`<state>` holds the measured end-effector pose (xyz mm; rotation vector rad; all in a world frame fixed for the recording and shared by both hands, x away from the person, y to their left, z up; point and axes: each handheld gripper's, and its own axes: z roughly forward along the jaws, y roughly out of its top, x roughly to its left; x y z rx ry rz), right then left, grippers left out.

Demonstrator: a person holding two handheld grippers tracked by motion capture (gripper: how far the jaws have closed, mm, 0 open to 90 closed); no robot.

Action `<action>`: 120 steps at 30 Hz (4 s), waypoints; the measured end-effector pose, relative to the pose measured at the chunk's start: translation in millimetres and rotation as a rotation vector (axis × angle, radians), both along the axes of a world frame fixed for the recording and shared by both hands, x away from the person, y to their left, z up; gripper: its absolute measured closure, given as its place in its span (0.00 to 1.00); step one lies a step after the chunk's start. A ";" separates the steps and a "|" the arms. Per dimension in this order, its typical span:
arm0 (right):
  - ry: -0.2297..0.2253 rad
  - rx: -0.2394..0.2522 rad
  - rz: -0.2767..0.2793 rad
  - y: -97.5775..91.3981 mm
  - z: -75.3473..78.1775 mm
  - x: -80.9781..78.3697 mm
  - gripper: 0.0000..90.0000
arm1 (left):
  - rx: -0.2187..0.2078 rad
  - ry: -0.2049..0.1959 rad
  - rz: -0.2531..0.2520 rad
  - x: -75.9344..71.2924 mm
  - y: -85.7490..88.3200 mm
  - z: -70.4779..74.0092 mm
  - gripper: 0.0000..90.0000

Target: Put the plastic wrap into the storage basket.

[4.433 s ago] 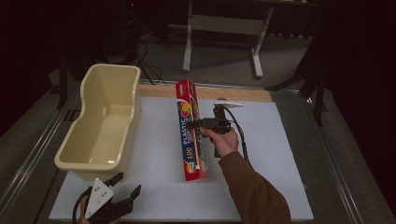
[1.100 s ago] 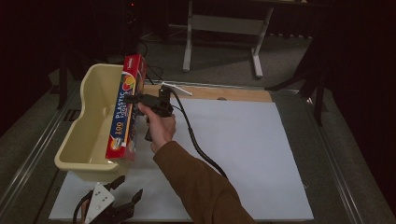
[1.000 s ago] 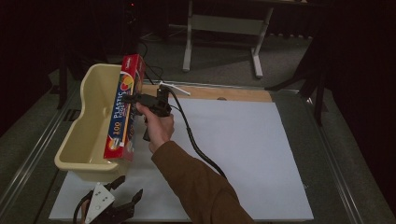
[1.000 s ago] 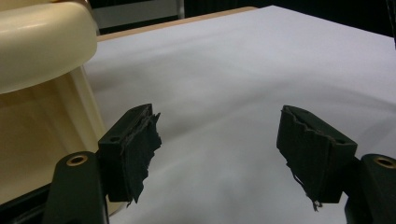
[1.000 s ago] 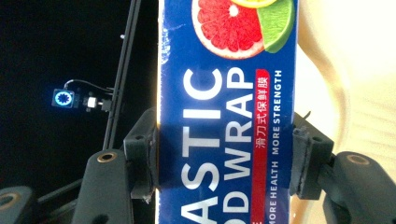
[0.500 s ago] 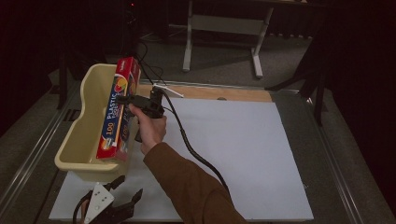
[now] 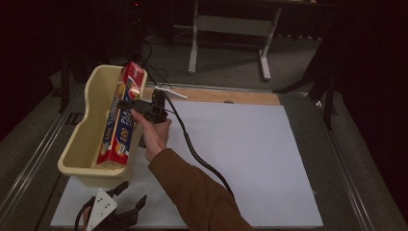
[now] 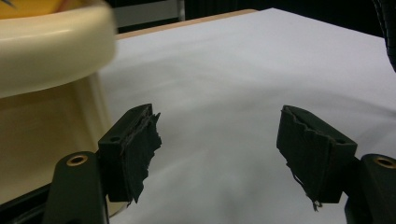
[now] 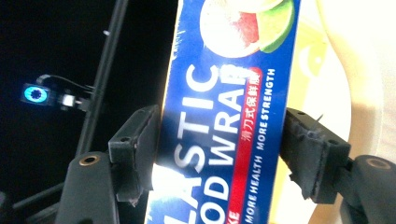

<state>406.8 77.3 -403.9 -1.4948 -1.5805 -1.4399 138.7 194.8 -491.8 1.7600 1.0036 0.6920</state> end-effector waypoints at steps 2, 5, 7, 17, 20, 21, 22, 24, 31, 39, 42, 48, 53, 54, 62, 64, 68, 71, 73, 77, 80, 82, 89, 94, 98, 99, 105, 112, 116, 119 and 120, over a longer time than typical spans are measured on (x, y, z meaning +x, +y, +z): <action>0.025 -0.034 -0.002 -2.3 -4.5 1.9 0.38 | 0.000 0.000 0.000 -0.1 0.1 0.0 0.32; 0.044 0.053 0.022 -6.4 -7.8 4.0 0.38 | -0.001 0.002 -0.002 0.2 -0.1 -0.2 0.32; 0.033 0.070 0.022 -6.2 -4.1 2.7 0.38 | -0.001 0.000 -0.001 0.0 -0.4 0.0 0.32; -0.021 0.005 0.026 -16.5 2.5 1.1 0.39 | 0.001 -0.001 0.000 0.2 -0.4 0.0 0.32; -0.040 -0.022 0.037 -23.0 6.0 1.7 0.40 | 0.002 -0.003 0.001 0.1 -0.9 0.1 0.32; -0.051 -0.035 0.037 -25.7 7.0 1.8 0.40 | 0.003 -0.003 0.001 0.2 -0.9 0.1 0.32; -0.061 -0.045 0.038 -28.0 7.8 1.7 0.40 | 0.003 -0.003 0.001 0.2 -0.9 0.1 0.31; -0.093 -0.087 0.043 -34.6 8.7 1.1 0.41 | 0.003 -0.003 0.001 0.4 -0.8 0.2 0.32; -0.196 -0.215 0.044 -56.7 11.2 -1.1 0.41 | 0.011 -0.001 0.000 1.6 -2.2 -0.1 0.31; -0.317 -0.338 0.047 -93.7 10.9 -2.1 0.42 | 0.015 0.001 0.000 2.6 -3.3 -0.4 0.31; -0.372 -0.389 0.071 -106.1 6.5 -2.7 0.41 | 0.015 0.000 -0.001 2.9 -3.9 -0.4 0.31; -0.424 -0.449 0.093 -131.1 -3.4 -5.2 0.42 | 0.015 0.002 -0.002 2.9 -4.0 -0.4 0.31; -0.416 -0.462 0.097 -149.0 -9.3 -7.9 0.42 | 0.016 0.002 -0.002 3.2 -3.9 -0.5 0.31; -0.433 -0.482 0.100 -153.7 -11.4 -9.2 0.42 | 0.017 0.002 -0.002 3.3 -4.0 -0.5 0.31; -0.546 -0.641 0.157 -176.0 -23.2 -23.2 0.38 | 0.017 0.004 0.001 3.8 -3.9 -0.7 0.31; -0.572 -0.677 0.166 -182.3 -25.6 -27.7 0.38 | 0.017 0.003 0.002 3.8 -4.0 -0.7 0.31; -0.611 -0.731 0.163 -197.6 -29.9 -34.3 0.37 | 0.018 0.004 0.005 3.9 -3.5 -0.6 0.31; -0.634 -0.756 0.152 -211.2 -33.5 -38.3 0.37 | 0.020 0.005 0.005 4.1 -3.4 -0.7 0.31; -0.640 -0.759 0.153 -220.6 -36.5 -41.5 0.37 | 0.020 0.006 0.005 4.2 -3.6 -0.7 0.31; -0.661 -0.772 0.136 -238.9 -42.8 -48.4 0.37 | 0.022 0.007 0.008 4.6 -4.0 -0.8 0.31; -0.678 -0.772 0.110 -251.8 -47.0 -53.4 0.37 | 0.022 0.007 0.009 4.9 -4.2 -0.9 0.31; -0.694 -0.774 0.079 -259.1 -49.4 -57.5 0.37 | 0.020 0.009 0.011 5.3 -4.1 -1.1 0.31; -0.739 -0.757 -0.002 -291.9 -59.7 -76.3 0.37 | 0.020 0.008 0.018 5.5 -3.7 -1.3 0.31; -0.713 -0.754 -0.056 -315.2 -72.6 -84.6 0.37 | 0.026 0.012 0.026 6.1 -3.5 -1.3 0.31; -0.701 -0.748 -0.084 -330.8 -79.3 -93.1 0.37 | 0.028 0.014 0.033 6.9 -2.9 -1.5 0.31; -0.699 -0.745 -0.089 -336.0 -82.2 -96.4 0.37 | 0.029 0.015 0.035 7.0 -2.8 -1.6 0.31; -0.658 -0.720 -0.138 -357.7 -92.5 -110.8 0.38 | 0.031 0.009 0.038 6.9 -2.9 -1.1 0.31; -0.681 -0.712 -0.152 -371.4 -92.7 -131.3 0.38 | 0.037 0.010 0.058 7.6 -2.2 -1.2 0.31; -0.694 -0.714 -0.164 -378.3 -91.7 -143.3 0.38 | 0.048 0.004 0.065 7.3 -2.9 -0.9 0.31; -0.700 -0.712 -0.178 -383.4 -91.1 -153.2 0.38 | 0.050 0.005 0.065 7.4 -3.5 -0.9 0.31; -0.696 -0.705 -0.179 -384.3 -91.2 -156.4 0.38 | 0.051 0.005 0.066 7.4 -3.6 -0.9 0.31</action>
